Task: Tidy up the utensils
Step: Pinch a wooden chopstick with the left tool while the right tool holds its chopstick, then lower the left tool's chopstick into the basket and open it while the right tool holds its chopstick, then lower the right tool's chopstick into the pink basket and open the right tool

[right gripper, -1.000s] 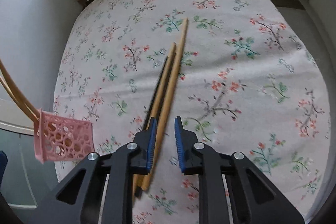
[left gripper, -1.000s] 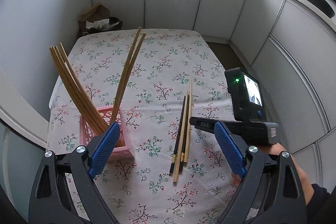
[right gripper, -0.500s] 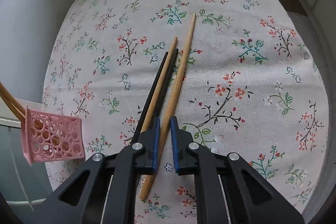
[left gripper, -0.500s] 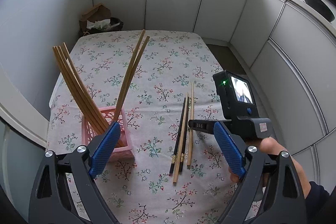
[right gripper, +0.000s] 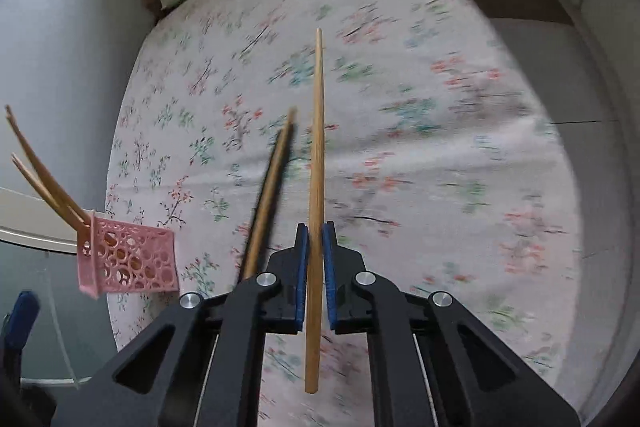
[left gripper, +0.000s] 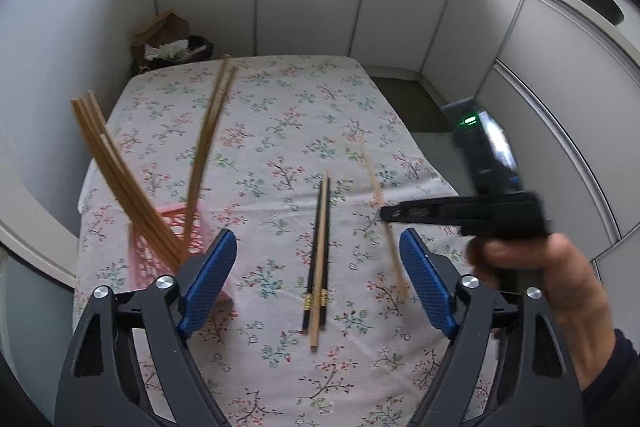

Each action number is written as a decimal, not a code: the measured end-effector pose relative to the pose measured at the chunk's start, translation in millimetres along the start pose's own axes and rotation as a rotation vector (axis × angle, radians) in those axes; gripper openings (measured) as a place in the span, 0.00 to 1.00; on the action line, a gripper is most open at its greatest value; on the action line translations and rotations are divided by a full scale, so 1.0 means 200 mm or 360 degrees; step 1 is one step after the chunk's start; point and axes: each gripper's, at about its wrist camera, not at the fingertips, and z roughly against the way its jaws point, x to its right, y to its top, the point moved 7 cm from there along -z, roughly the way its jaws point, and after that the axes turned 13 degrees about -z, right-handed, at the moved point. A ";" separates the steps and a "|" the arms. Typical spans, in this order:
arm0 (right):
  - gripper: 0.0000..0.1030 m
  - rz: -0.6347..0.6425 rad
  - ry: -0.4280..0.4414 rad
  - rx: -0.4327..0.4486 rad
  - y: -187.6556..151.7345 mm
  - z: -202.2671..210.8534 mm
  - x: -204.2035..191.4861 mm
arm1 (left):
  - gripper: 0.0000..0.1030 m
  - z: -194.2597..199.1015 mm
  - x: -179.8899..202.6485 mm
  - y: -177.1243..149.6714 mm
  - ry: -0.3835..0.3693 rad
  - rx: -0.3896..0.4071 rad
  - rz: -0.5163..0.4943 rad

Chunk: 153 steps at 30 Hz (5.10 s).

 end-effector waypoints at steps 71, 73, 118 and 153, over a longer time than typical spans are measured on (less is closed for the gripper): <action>0.08 -0.0076 0.0116 0.0290 0.09 0.40 0.17 | 0.06 -0.94 0.05 -0.11 -0.0003 -0.0561 -0.0225; 0.08 -0.0075 0.0116 0.0291 0.09 0.40 0.17 | 0.06 -0.95 0.05 -0.11 0.0008 -0.0567 -0.0233; 0.08 0.0195 0.0474 0.0681 0.04 0.64 -0.18 | 0.07 0.10 -0.67 0.03 0.0335 0.0800 0.0141; 0.08 0.0127 0.0847 0.0991 -0.26 0.42 -0.81 | 0.67 0.28 -0.96 -0.07 0.0092 0.0409 0.0799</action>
